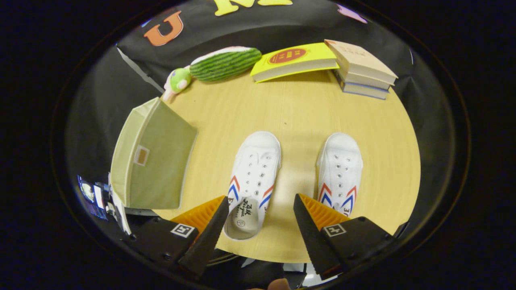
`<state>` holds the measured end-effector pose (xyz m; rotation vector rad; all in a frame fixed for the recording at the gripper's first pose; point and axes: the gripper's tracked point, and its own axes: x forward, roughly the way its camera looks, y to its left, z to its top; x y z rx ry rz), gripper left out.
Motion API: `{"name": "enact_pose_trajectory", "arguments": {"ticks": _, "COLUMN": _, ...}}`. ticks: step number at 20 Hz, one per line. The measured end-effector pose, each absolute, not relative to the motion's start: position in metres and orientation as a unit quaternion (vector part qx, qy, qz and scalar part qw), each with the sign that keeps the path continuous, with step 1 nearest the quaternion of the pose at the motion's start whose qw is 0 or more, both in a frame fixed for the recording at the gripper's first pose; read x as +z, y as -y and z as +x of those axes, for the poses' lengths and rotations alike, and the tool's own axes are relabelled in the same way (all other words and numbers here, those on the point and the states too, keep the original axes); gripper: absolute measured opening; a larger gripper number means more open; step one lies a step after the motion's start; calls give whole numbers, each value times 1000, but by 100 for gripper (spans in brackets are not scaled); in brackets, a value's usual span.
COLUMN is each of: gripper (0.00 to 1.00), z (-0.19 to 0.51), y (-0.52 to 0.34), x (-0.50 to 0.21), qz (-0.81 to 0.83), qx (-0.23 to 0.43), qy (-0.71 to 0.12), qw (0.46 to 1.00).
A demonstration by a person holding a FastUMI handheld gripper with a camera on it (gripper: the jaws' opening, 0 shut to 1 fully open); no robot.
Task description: Open the storage box then place both shoes into the box .Put the left shoe in first, then the right shoe, with the right side of both shoes facing outward in a uniform manner.
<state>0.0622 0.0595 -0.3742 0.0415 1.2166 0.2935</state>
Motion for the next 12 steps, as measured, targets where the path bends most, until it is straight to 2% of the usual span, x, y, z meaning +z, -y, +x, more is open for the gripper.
{"name": "enact_pose_trajectory", "arguments": {"ticks": 7, "gripper": 95, "z": 46, "y": -64, "x": -437, "qz": 29, "qx": 149, "qy": -628, "qw": 763}}
{"name": "enact_pose_trajectory", "arguments": {"ticks": 11, "gripper": 85, "z": 45, "y": -70, "x": -448, "qz": 43, "qx": 147, "qy": -639, "qw": 753}}
{"name": "enact_pose_trajectory", "arguments": {"ticks": 12, "gripper": 78, "z": 46, "y": -73, "x": -449, "qz": 46, "qx": 151, "qy": -641, "qw": 751}}
